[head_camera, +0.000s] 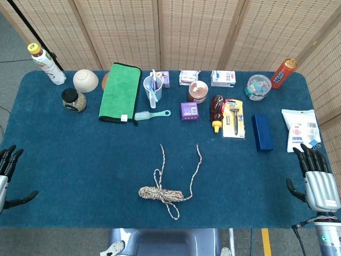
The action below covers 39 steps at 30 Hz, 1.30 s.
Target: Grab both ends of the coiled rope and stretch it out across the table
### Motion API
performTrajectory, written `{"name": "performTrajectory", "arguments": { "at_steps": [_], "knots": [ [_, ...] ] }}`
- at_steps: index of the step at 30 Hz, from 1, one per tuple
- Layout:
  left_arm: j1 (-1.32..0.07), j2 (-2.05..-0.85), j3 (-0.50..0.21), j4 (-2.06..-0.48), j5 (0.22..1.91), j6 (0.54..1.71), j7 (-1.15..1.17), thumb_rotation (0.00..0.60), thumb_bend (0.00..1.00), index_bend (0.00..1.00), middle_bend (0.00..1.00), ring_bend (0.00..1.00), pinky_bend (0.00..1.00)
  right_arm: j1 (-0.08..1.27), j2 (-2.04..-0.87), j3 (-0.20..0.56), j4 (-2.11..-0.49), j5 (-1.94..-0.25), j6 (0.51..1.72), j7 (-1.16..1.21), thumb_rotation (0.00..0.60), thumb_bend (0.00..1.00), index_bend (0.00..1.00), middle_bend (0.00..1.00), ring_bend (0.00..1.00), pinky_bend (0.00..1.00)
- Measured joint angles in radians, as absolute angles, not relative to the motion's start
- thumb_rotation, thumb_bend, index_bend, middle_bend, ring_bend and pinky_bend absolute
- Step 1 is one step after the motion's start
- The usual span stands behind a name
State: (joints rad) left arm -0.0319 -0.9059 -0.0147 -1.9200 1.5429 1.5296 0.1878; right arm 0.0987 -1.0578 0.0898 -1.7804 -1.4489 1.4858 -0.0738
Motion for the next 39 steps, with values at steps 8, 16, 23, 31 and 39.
{"name": "performTrajectory", "arguments": {
  "at_steps": [8, 16, 23, 31, 39],
  "knots": [
    [-0.040, -0.899, -0.021, -1.921, 1.539, 1.523, 0.192, 0.459, 0.00, 0.02, 0.00, 0.00, 0.00, 0.167, -1.042, 0.105, -1.771, -1.504, 1.409, 0.027, 0.600, 0.40, 0.29, 0.05, 0.00, 0.00],
    [-0.050, -0.890, -0.032, -1.919, 1.520, 1.515, 0.203, 0.460, 0.00, 0.02, 0.00, 0.00, 0.00, 0.280, -1.067, 0.137, -1.716, -1.530, 1.296, 0.123, 0.600, 0.40, 0.53, 0.06, 0.00, 0.00],
    [-0.065, -0.884, -0.041, -1.924, 1.515, 1.502, 0.219, 0.462, 0.00, 0.02, 0.00, 0.00, 0.00, 0.369, -1.086, 0.153, -1.680, -1.527, 1.175, 0.206, 0.600, 0.40, 0.53, 0.07, 0.00, 0.00],
    [-0.092, -0.872, -0.053, -1.938, 1.511, 1.475, 0.253, 0.461, 0.00, 0.02, 0.00, 0.00, 0.00, 0.486, -1.160, 0.159, -1.595, -1.553, 1.069, 0.286, 0.600, 0.40, 0.50, 0.08, 0.00, 0.00],
    [-0.114, -0.858, -0.059, -1.954, 1.515, 1.454, 0.276, 0.462, 0.00, 0.02, 0.00, 0.00, 0.00, 0.558, -1.235, 0.144, -1.521, -1.572, 1.008, 0.313, 0.600, 0.40, 0.52, 0.11, 0.00, 0.00]
  ]
}}
